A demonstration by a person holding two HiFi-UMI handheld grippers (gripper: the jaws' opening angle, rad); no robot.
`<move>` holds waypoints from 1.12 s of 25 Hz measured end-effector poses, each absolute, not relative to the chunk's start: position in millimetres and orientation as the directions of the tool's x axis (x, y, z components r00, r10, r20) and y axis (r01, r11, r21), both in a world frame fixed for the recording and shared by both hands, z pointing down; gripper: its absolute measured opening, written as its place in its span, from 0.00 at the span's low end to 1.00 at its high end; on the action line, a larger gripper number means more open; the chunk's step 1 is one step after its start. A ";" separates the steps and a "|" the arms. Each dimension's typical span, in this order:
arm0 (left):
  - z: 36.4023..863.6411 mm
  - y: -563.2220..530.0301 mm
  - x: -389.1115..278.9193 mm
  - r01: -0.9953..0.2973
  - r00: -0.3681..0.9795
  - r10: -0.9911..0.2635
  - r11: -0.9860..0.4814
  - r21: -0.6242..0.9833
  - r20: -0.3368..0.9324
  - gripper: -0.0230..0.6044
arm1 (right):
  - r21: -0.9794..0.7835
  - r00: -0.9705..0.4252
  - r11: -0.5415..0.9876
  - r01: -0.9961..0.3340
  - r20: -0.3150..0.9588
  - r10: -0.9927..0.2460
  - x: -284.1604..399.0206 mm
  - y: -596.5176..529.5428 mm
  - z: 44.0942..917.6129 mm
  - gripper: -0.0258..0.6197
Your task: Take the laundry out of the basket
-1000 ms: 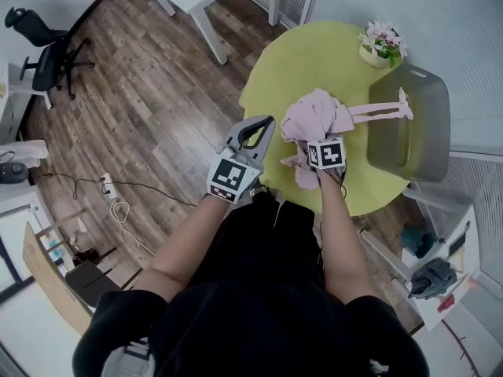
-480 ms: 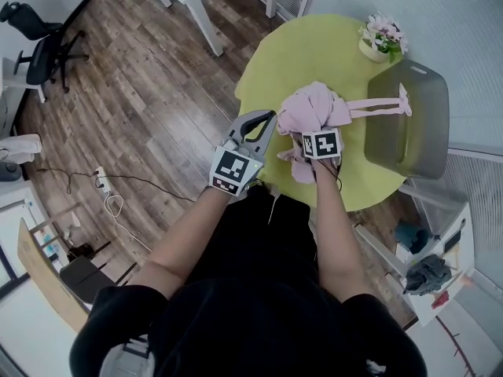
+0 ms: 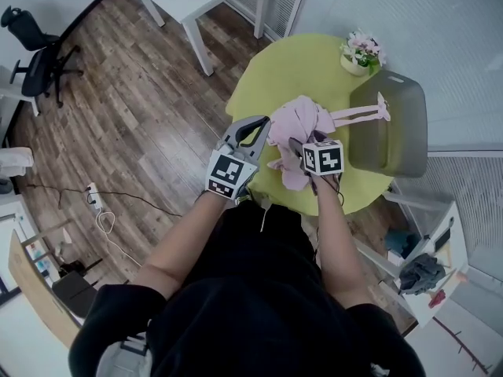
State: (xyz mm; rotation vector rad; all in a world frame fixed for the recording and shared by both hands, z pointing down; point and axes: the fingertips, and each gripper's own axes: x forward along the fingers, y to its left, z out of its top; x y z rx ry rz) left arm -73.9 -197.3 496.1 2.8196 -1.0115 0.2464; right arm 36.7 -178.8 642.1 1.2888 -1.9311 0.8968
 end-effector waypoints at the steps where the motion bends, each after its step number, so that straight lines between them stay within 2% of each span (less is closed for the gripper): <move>1: 491.2 -195.4 -73.0 -0.635 0.766 -0.614 -0.770 0.071 0.192 0.05 | -0.194 -0.331 0.300 -0.934 0.787 -0.520 34.7 -178.2 628.8 0.56; 6: 460.4 -186.1 -68.7 -0.602 0.795 -0.587 -0.794 0.079 0.153 0.05 | -0.272 -0.432 0.339 -0.901 0.646 -0.629 25.6 -175.7 554.1 0.56; 17: 399.1 -145.0 -40.6 -0.466 0.879 -0.457 -0.884 0.042 0.134 0.05 | -0.185 -0.449 0.410 -0.893 0.302 -0.841 40.3 -138.3 417.4 0.56; 19: 390.9 -136.4 -36.8 -0.448 0.888 -0.440 -0.893 0.035 0.131 0.05 | -0.152 -0.449 0.423 -0.893 0.256 -0.856 41.8 -127.2 404.5 0.50; 23: 383.1 -121.0 -28.8 -0.409 0.907 -0.402 -0.912 0.035 0.128 0.05 | -0.119 -0.449 0.435 -0.893 0.155 -0.880 45.5 -108.8 381.7 0.27; 26: 382.5 -107.9 -22.5 -0.373 0.920 -0.369 -0.928 0.006 0.130 0.05 | -0.093 -0.447 0.439 -0.894 0.109 -0.888 46.4 -99.2 373.2 0.16; 28: 380.4 -101.0 -19.3 -0.363 0.925 -0.361 -0.932 0.001 0.118 0.05 | -0.084 -0.448 0.441 -0.893 0.090 -0.890 47.2 -94.0 371.6 0.12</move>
